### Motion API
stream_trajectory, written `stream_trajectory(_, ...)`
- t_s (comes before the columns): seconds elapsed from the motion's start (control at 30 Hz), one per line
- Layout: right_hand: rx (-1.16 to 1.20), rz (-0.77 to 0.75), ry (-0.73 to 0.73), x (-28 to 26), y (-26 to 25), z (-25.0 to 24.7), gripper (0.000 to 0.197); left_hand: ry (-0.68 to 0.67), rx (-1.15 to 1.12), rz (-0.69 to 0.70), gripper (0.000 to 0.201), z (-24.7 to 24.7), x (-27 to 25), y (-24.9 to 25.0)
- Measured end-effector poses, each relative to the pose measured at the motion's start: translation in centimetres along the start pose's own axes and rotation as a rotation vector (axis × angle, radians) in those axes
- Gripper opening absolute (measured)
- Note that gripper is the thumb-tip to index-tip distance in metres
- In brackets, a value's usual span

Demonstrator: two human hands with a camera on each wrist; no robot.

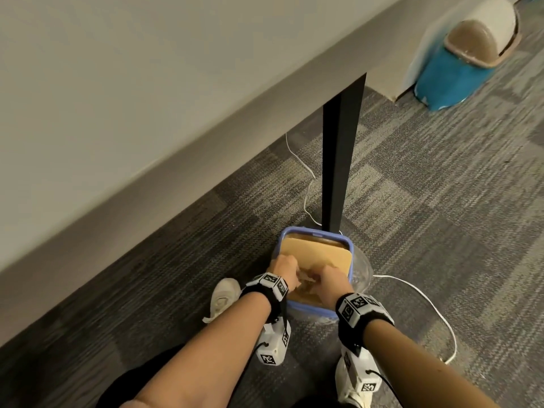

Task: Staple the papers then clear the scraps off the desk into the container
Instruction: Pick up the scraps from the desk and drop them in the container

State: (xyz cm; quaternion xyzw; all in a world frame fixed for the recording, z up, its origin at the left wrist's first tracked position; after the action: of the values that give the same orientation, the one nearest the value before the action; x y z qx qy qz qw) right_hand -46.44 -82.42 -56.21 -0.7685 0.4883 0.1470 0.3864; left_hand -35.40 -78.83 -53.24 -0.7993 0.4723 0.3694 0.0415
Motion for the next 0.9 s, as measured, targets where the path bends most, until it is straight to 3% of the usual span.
stream_trajectory(0.1,-0.007,-0.044,0.003,-0.1,-0.4,-0.4,0.037,0.014,-0.009,-0.004,0.022,-0.3,-0.2,0.1)
stream_trajectory(0.3,-0.019,-0.087,-0.05,-1.3,-1.3,-2.9,0.036,-0.091,0.1,0.035,0.025,-2.2,-1.5,0.8)
stream_trajectory(0.47,-0.025,-0.088,0.006,-5.9,-4.0,-8.5,0.032,-0.046,0.194,0.104,0.03,-6.7,-5.8,3.7)
stream_trajectory(0.67,-0.071,-0.159,0.131,-17.6,-10.2,-18.0,0.018,0.016,0.142,0.31,0.019,-12.6,-17.0,9.4)
stream_trajectory(0.9,-0.203,-0.22,0.304,-33.9,-17.8,-25.1,0.017,0.178,-0.032,0.6,0.024,-18.1,-35.5,11.6)
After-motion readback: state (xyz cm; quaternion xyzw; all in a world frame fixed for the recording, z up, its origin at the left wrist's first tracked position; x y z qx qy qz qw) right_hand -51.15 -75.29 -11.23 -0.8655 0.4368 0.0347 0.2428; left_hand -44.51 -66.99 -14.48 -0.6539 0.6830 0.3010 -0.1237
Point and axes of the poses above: each hand's wrist, its own x-axis towards the middle knuckle, its own z-axis out of the palm, y = z × x, the point moved 5 cm from there along x, towards the middle knuckle, and after that the axes turned 1 degree about y, right-handed, at the moved point
